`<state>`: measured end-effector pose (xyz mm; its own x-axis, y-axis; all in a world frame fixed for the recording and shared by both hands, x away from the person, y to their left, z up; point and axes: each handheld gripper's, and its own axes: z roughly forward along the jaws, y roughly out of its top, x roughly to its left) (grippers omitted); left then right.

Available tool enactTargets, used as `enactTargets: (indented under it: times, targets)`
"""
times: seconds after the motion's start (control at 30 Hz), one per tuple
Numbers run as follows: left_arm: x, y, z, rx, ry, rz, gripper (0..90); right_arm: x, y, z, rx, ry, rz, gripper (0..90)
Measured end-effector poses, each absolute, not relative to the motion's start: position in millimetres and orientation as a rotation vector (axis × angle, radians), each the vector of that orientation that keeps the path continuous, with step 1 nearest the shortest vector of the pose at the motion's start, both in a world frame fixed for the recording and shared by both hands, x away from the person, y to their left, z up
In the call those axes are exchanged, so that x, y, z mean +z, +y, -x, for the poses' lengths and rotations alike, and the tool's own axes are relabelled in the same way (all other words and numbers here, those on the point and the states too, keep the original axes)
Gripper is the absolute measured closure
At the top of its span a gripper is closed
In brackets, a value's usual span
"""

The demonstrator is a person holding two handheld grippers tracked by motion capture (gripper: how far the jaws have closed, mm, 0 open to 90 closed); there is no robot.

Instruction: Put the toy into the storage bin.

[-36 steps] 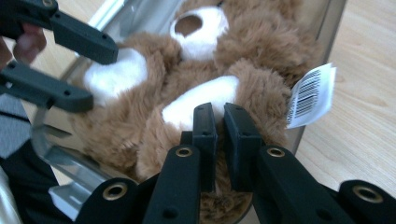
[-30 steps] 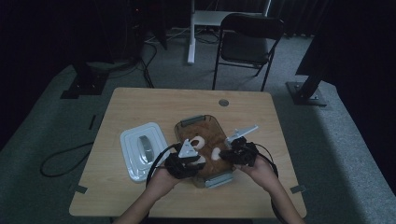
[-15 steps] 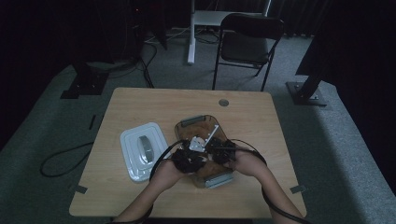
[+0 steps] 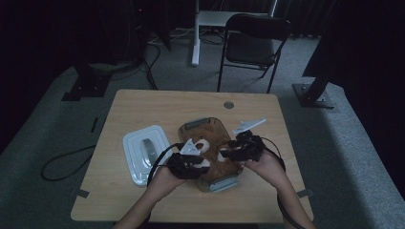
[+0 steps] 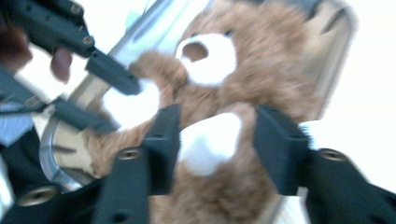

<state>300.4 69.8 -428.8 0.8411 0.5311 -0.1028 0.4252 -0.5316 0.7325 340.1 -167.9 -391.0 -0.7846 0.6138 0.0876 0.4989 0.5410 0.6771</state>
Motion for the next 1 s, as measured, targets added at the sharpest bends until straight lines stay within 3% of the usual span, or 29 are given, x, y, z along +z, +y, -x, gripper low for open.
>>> enactTargets:
  times: [0.07, 0.27, 0.4, 0.47, 0.7, 0.87, 0.93, 1.0]
  targets:
    - [-426, 73, -298, 0.177, 0.706, -2.188, 50.6, -387, -177, -338, 1.138, 2.57, -0.97, 42.3]
    - [-421, 90, -299, 0.191, 0.771, -2.109, 43.8, -386, -196, -340, 1.251, 2.49, -1.06, 33.5]
    - [-418, 103, -300, 0.214, 0.823, -2.068, 37.7, -393, -209, -342, 1.264, 2.424, -1.144, 23.4]
    - [-419, 109, -302, 0.232, 0.854, -2.046, 35.1, -395, -216, -342, 1.304, 2.406, -1.139, 12.1]
    - [-424, 129, -308, 0.302, 0.98, -2.007, 19.8, -406, -241, -343, 1.322, 2.206, -1.16, 12.4]
    - [-428, 147, -312, 0.35, 1.055, -1.96, 17.8, -416, -258, -340, 1.347, 2.117, -1.204, 12.5]
    - [-429, 151, -313, 0.377, 1.093, -1.946, 10.4, -422, -263, -339, 1.335, 2.113, -1.208, 12.5]
    - [-432, 158, -313, 0.45, 1.146, -1.915, 10.3, -428, -267, -337, 1.32, 2.105, -1.197, 12.5]
